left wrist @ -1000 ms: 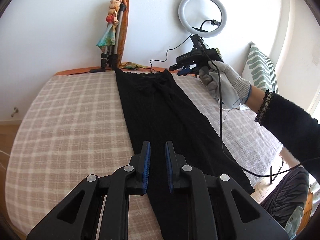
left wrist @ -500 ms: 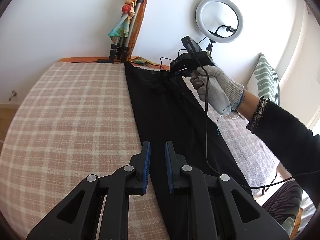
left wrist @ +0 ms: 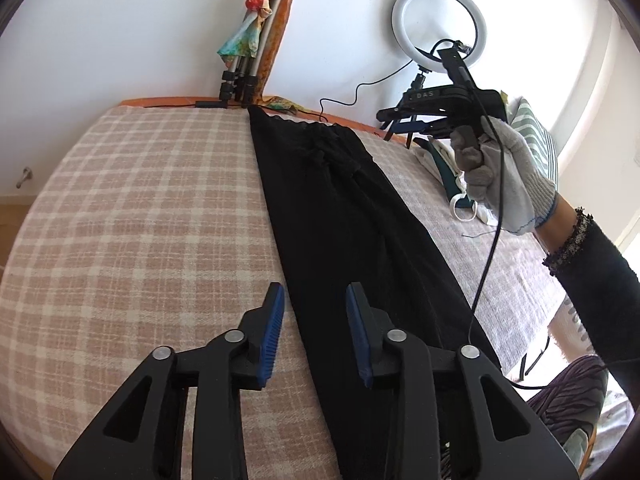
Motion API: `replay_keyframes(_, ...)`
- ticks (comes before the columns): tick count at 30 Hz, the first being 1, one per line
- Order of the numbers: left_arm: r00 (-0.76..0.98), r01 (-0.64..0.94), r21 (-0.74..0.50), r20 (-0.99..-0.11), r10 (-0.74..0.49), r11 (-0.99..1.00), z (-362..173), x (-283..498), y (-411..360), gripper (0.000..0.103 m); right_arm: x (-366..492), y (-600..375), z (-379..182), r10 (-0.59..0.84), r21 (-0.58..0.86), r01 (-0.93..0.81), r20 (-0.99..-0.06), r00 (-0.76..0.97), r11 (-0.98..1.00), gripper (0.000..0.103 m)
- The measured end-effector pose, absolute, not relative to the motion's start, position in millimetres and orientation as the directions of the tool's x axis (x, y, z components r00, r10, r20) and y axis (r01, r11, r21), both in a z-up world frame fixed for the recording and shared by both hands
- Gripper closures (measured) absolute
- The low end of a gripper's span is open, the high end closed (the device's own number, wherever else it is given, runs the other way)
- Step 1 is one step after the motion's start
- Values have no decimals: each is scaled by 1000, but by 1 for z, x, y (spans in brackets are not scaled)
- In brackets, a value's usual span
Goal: Fold small clothes
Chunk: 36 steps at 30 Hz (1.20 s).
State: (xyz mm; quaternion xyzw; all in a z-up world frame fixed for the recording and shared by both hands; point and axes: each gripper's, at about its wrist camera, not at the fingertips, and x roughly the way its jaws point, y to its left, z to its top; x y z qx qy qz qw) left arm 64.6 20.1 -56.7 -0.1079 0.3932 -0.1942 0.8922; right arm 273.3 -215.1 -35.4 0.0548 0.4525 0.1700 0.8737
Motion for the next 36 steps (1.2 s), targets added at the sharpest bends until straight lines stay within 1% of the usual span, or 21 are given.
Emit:
replay_keyframes(1, 606, 262, -358, -662, -442, 896, -59, 61, 20, 55, 252, -227, -37, 351, 261, -240, -775, 526, 935, 59)
replay_keyframes(5, 562, 266, -371, -691, -455, 890, -68, 46, 18, 55, 168, -259, -59, 346, 273, -218, -809, 474, 937, 59)
replay_keyframes(11, 459, 257, -425, -737, -497, 868, -89, 23, 12, 55, 63, -279, -103, 422, 363, -220, -827, 371, 905, 59)
replay_keyframes(16, 383, 222, -476, -760, -525, 851, -109, 7, 10, 55, 16, -279, -121, 485, 429, -232, -815, 318, 873, 59)
replay_keyframes(17, 373, 221, -481, -762, -529, 848, -111, 3, 9, 57, 10, -278, -124, 489, 432, -237, -815, 310, 870, 59)
replay_keyframes(21, 384, 238, -475, -755, -531, 847, -111, -7, 3, 58, -7, -274, -136, 498, 439, -246, -821, 281, 864, 59)
replay_keyframes(22, 387, 235, -479, -752, -534, 846, -110, -8, 3, 60, -9, -273, -140, 500, 443, -245, -823, 272, 862, 59)
replay_keyframes(23, 385, 237, -481, -751, -536, 844, -111, -8, 2, 69, -11, -272, -142, 504, 446, -248, -820, 271, 860, 59)
replay_keyframes(24, 378, 239, -484, -752, -540, 842, -113, -8, 1, 75, -13, -270, -142, 502, 439, -259, -819, 278, 860, 59)
replay_keyframes(25, 381, 239, -483, -751, -539, 842, -114, -9, 1, 86, -14, -267, -143, 508, 441, -271, -817, 272, 856, 59)
replay_keyframes(26, 381, 240, -482, -752, -538, 843, -116, -8, 1, 93, -14, -264, -142, 519, 451, -279, -812, 266, 848, 59)
replay_keyframes(27, 376, 240, -490, -749, -545, 838, -117, -7, 2, 96, -14, -261, -144, 531, 462, -283, -807, 258, 840, 62)
replay_keyframes(28, 378, 238, -496, -745, -550, 835, -117, -7, 2, 97, -15, -258, -147, 536, 468, -285, -807, 247, 837, 81)
replay_keyframes(29, 384, 239, -496, -741, -550, 835, -116, -7, 3, 99, -15, -255, -151, 531, 465, -286, -815, 232, 838, 94)
replay_keyframes(30, 395, 244, -490, -738, -547, 837, -114, -7, 4, 99, -16, -253, -152, 531, 463, -289, -813, 238, 838, 98)
replay_keyframes(31, 409, 251, -483, -733, -544, 839, -110, -9, 5, 99, -17, -253, -151, 531, 461, -291, -813, 240, 838, 99)
replay_keyframes(36, 463, 269, -499, -683, -565, 824, -85, -22, 18, 100, -31, -263, -122, 609, 526, -320, -740, 285, 788, 100)
